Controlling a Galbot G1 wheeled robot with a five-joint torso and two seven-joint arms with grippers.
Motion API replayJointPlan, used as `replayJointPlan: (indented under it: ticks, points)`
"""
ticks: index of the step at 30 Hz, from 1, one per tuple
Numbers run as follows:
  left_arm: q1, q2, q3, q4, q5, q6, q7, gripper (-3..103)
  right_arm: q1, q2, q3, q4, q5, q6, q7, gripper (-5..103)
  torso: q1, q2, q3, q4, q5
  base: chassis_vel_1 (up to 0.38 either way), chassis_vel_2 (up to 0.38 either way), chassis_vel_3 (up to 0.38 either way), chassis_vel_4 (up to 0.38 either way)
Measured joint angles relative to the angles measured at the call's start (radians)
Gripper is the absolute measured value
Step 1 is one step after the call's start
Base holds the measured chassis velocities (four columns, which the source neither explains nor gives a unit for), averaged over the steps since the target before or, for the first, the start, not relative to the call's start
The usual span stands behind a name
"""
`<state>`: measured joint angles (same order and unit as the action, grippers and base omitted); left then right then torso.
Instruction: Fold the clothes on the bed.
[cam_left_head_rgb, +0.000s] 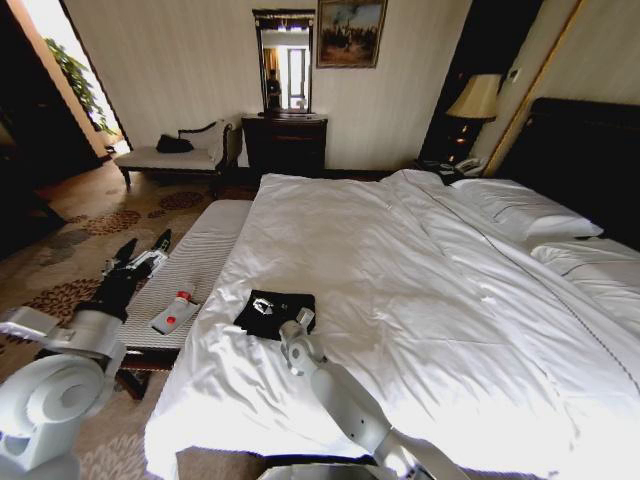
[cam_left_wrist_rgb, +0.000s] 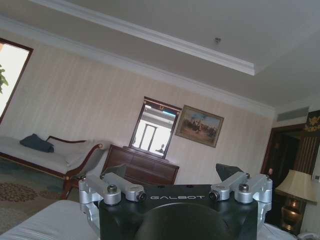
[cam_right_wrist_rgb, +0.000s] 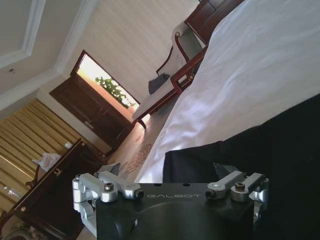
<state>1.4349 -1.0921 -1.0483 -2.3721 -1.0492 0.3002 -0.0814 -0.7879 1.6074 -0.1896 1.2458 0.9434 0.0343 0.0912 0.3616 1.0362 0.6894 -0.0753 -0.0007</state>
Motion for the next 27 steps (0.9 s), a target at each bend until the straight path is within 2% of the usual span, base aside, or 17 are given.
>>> replayJointPlan:
  ticks: [3,7,8,9,10,11,12,15,16,17,19,20,21,23,24,25,27]
  points:
    - [0.011,0.006,-0.023,-0.004,-0.009,-0.001,0.001,100,0.005,0.002,-0.027,-0.020,-0.015,0.018,-0.029,100,0.000,0.000,0.000,-0.0006,-0.0003,0.000,0.000,0.000,0.000]
    - [0.020,0.010,-0.042,-0.008,-0.022,-0.001,0.002,100,-0.003,0.003,-0.052,0.056,-0.014,0.056,-0.096,100,0.000,0.000,0.000,-0.0002,0.0001,0.000,0.000,0.000,0.000]
    - [0.027,0.010,-0.049,-0.010,-0.026,-0.003,0.003,100,-0.012,-0.011,-0.055,0.140,0.004,0.088,-0.149,100,0.000,0.000,0.000,0.0007,0.0007,0.000,0.000,0.000,0.000]
    - [0.030,0.008,-0.049,-0.010,-0.026,-0.004,0.003,100,-0.017,-0.038,-0.044,0.189,0.016,0.101,-0.166,100,0.000,0.000,0.000,0.0008,0.0003,0.000,0.000,0.000,0.000]
    - [0.032,0.006,-0.048,-0.011,-0.026,-0.004,0.003,100,-0.022,-0.058,-0.030,0.220,0.025,0.105,-0.169,100,0.000,0.000,0.000,0.0005,0.0000,0.000,0.000,0.000,0.000]
    - [0.035,0.002,-0.037,-0.012,-0.023,-0.004,0.004,100,-0.033,-0.108,0.013,0.286,0.036,0.107,-0.163,100,0.000,0.000,0.000,0.0002,0.0003,0.000,0.000,0.000,0.000]
    - [0.035,0.002,-0.037,-0.012,-0.023,-0.004,0.004,100,-0.033,-0.108,0.013,0.286,0.036,0.107,-0.163,100,0.000,0.000,0.000,0.0002,0.0003,0.000,0.000,0.000,0.000]
    - [0.038,-0.004,0.005,-0.006,0.009,0.001,-0.005,100,-0.085,-0.228,0.141,0.396,0.011,0.107,-0.086,100,0.000,0.000,0.000,-0.0007,0.0004,0.000,0.000,0.000,0.000]
    - [0.038,-0.004,0.005,-0.006,0.009,0.001,-0.005,100,-0.085,-0.228,0.141,0.396,0.011,0.107,-0.086,100,0.000,0.000,0.000,-0.0007,0.0004,0.000,0.000,0.000,0.000]
    - [0.043,-0.004,0.026,-0.003,0.024,0.025,-0.036,100,-0.127,-0.289,0.197,0.443,-0.007,0.146,-0.064,100,0.000,0.000,0.000,-0.0005,0.0012,0.000,0.000,0.000,0.000]
    - [0.054,-0.001,0.051,0.003,0.064,0.036,-0.052,100,-0.192,-0.364,0.283,0.493,-0.049,0.196,-0.060,100,0.000,0.000,0.000,-0.0004,0.0009,0.000,0.000,0.000,0.000]
    - [0.054,-0.001,0.051,0.003,0.064,0.036,-0.052,100,-0.192,-0.364,0.283,0.493,-0.049,0.196,-0.060,100,0.000,0.000,0.000,-0.0004,0.0009,0.000,0.000,0.000,0.000]
    - [0.064,0.001,0.077,0.013,0.143,0.026,-0.039,100,-0.284,-0.450,0.408,0.573,-0.108,0.199,-0.059,100,0.000,0.000,0.000,-0.0003,0.0007,0.000,0.000,0.000,0.000]
    - [0.075,-0.001,0.102,0.027,0.241,-0.010,-0.006,100,-0.387,-0.500,0.531,0.644,-0.156,0.196,-0.042,100,0.000,0.000,0.000,-0.0006,0.0003,0.000,0.000,0.000,0.000]
    - [0.085,-0.006,0.114,0.040,0.295,-0.043,0.025,100,-0.464,-0.513,0.613,0.689,-0.199,0.185,-0.026,100,0.000,0.000,0.000,-0.0006,0.0006,0.000,0.000,0.000,0.000]
    - [0.085,-0.006,0.114,0.040,0.295,-0.043,0.025,100,-0.464,-0.513,0.613,0.689,-0.199,0.185,-0.026,100,0.000,0.000,0.000,-0.0006,0.0006,0.000,0.000,0.000,0.000]
    - [0.107,-0.027,0.130,0.061,0.405,-0.098,0.075,100,-0.616,-0.496,0.767,0.800,-0.316,0.134,0.012,100,0.000,0.000,0.000,-0.0005,0.0005,0.000,0.000,0.000,0.000]
